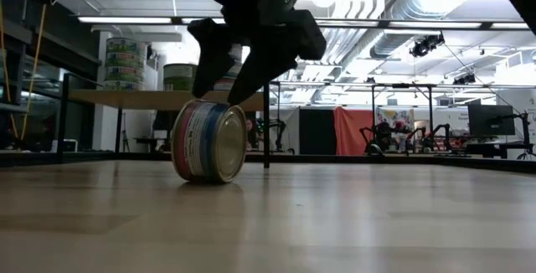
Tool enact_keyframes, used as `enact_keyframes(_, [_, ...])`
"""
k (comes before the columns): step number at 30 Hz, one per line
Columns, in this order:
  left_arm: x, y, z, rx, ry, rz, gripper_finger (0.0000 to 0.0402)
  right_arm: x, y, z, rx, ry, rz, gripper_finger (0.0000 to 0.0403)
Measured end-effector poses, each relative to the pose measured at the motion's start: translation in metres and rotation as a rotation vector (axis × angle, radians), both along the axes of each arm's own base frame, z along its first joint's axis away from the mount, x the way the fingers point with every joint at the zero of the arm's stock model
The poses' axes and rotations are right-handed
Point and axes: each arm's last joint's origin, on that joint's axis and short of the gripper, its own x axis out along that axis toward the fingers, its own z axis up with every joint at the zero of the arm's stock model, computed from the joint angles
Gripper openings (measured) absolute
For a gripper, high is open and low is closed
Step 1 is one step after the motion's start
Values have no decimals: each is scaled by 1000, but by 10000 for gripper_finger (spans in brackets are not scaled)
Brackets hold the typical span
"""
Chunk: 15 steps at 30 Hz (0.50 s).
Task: Stack canned seafood by type on shelf
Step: Stack the blue-pink tuna can on top of the blue-pink tuna cans on the shelf
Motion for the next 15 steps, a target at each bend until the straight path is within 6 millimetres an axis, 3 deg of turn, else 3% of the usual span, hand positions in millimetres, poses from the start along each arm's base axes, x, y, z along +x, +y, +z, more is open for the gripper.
enact_keyframes(15, [0, 1, 1, 39, 13, 28, 0, 2, -2, -25, -59, 83, 18, 291])
